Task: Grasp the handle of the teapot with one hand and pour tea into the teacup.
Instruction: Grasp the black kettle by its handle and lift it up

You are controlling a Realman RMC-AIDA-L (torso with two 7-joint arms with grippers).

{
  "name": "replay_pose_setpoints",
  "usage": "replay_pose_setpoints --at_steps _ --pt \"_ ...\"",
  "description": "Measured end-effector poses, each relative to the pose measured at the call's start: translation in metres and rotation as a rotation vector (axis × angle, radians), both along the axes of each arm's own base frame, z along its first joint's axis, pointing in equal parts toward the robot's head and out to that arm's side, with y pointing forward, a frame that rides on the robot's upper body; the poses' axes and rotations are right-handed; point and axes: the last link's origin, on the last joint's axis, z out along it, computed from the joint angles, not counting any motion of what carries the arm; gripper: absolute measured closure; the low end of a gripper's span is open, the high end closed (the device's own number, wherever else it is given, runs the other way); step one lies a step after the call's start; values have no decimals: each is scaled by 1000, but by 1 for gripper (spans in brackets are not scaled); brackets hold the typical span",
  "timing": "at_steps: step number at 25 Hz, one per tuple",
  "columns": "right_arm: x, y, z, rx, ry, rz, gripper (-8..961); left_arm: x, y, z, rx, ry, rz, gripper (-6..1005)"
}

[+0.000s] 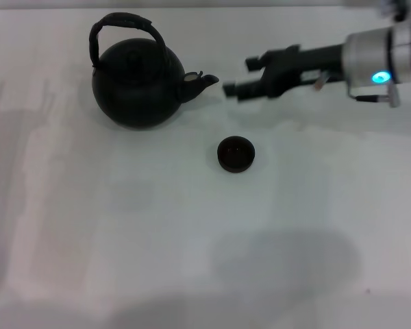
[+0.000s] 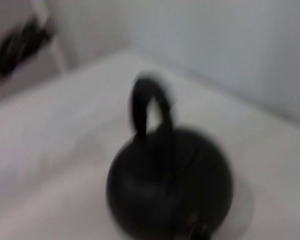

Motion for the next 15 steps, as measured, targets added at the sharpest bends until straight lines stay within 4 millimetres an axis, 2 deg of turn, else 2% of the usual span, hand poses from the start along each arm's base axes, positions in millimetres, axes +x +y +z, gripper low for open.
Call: replay_pose_setpoints --at_steps 3,7,9,13,15 --pt "14 5 24 95 173 -118 88 0 0 0 0 0 1 169" --pt "47 5 55 279 452 -338 88 -1 -1 0 -1 0 3 170" --pt "63 2 68 376 539 -386 88 -1 -1 0 -2 0 4 170" --pt "90 -8 80 603 603 -394 88 -2 0 -1 -8 0 11 169" --pt "100 -11 82 738 551 -336 88 -2 -1 -1 -11 0 13 168"
